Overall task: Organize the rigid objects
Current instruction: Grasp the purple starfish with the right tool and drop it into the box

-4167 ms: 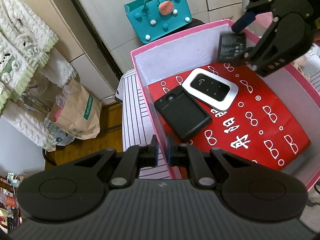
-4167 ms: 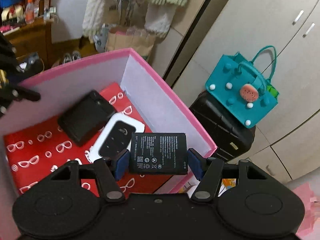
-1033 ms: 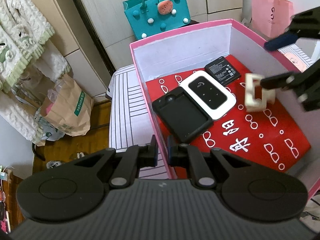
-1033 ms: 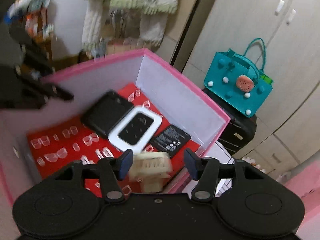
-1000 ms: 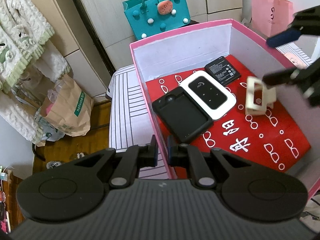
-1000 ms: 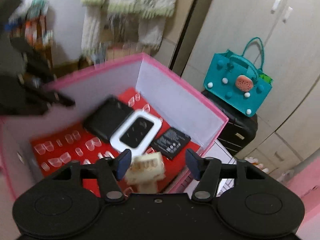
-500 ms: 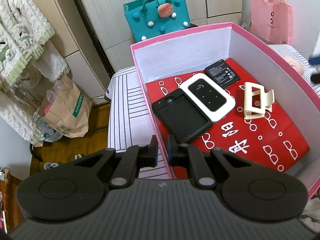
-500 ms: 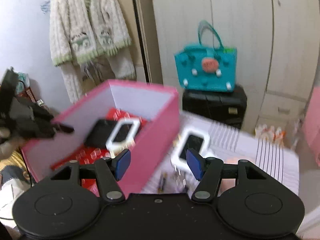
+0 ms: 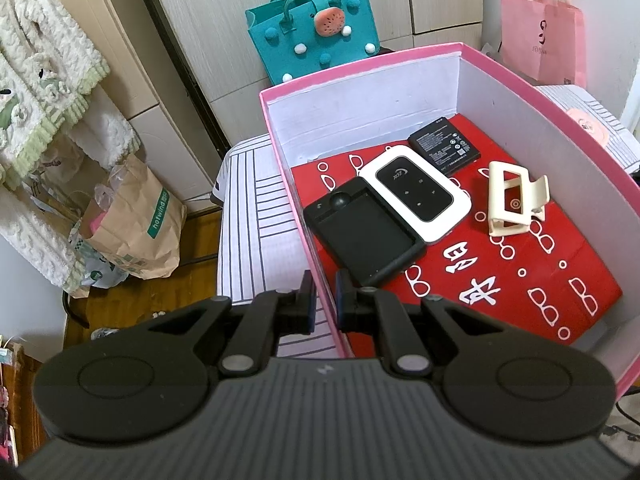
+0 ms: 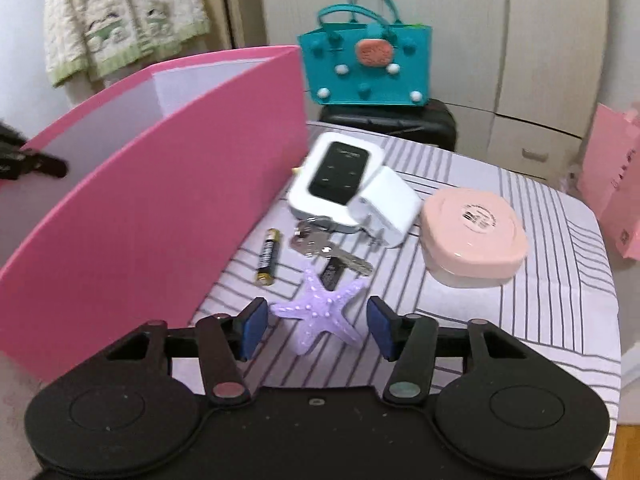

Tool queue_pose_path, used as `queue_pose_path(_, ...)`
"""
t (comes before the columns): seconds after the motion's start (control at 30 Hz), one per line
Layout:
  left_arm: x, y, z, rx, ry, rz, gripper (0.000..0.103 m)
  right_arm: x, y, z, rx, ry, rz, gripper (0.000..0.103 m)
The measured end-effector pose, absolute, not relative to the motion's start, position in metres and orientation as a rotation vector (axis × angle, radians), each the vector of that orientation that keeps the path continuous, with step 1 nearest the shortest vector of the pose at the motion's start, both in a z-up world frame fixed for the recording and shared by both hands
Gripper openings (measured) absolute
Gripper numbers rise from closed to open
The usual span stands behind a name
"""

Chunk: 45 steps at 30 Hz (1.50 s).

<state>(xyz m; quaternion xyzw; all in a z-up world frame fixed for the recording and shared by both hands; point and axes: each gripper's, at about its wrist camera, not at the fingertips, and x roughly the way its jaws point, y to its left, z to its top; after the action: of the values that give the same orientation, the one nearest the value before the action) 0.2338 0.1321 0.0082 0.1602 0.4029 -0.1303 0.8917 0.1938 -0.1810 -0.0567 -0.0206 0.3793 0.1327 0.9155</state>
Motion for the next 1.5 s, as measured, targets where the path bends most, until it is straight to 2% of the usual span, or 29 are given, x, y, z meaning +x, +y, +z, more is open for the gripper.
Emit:
queue_pose_path(0.1,0.234,0.132,0.008,0.332,0.836,-0.27,0.008,0.191,-0.178,-0.056,-0.074,0.771,0.265,0.053)
queue_pose_path(0.37,0.235,0.132,0.009,0.331,0.833,-0.273,0.008,0.177,-0.181,-0.039,-0.022,0.761,0.263,0.052)
queue_pose_path(0.8,0.234,0.132,0.008,0.333,0.831,-0.277,0.009,0.171,-0.161,0.052,0.216,0.636,0.532,0.053)
queue_pose_path(0.93,0.237,0.132,0.005,0.333,0.838,-0.268,0.009,0.181,-0.118,0.051,0.232,0.701,0.703,0.053)
queue_pose_path(1.2,0.233,0.128,0.002,0.347,0.819,-0.243,0.009,0.224,-0.051,0.032,0.024,0.86,0.687,0.053)
queue_pose_path(1.5,0.23,0.129,0.001,0.334,0.823,-0.242,0.009,0.218,-0.104,0.048,0.249,0.773,0.726,0.056)
